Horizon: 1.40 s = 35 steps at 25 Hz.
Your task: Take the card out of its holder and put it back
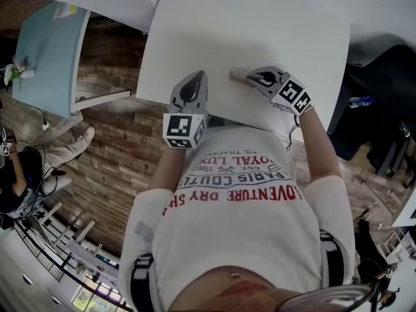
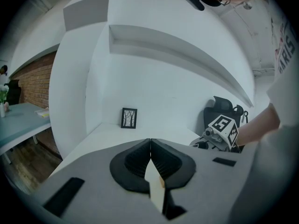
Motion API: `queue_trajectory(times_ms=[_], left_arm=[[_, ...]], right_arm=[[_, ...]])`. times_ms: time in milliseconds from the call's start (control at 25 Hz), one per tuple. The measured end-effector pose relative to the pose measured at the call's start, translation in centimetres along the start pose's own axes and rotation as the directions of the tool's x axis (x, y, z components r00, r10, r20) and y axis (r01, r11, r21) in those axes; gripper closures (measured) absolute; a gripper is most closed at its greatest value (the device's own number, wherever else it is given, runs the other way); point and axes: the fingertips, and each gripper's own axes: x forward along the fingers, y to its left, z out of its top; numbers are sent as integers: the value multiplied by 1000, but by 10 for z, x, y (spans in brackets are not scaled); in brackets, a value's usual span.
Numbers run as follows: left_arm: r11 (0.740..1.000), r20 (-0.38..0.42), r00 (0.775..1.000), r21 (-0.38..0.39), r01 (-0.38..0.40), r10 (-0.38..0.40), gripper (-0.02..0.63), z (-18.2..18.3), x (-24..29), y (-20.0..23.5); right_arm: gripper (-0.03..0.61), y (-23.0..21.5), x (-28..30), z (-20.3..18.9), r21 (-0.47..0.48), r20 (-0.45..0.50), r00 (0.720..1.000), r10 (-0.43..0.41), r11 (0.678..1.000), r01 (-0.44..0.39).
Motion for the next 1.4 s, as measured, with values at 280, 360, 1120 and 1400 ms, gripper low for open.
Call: queue_trajectory(times_ms=[280,360,1120,1400], left_arm=[[1000,7,1000,1,-3,3,589,-1,-3,-4],[1000,5,1000,3,0,0,589,-1,-3,-5],[988,45,988,56,143,-145,589,24,22,-39],[970,73,969,81,228,-234,589,38,32,-59]], right_arm=[[541,0,-1,-5,30,-15,1000,-16,999,17],[531,-2,-1,-5,41,-17,999,-32,999,33],[418,-28,-83,70,257,229,814,-535,839,479],[519,-33,-134,65,415,188,584,-789,603,681]])
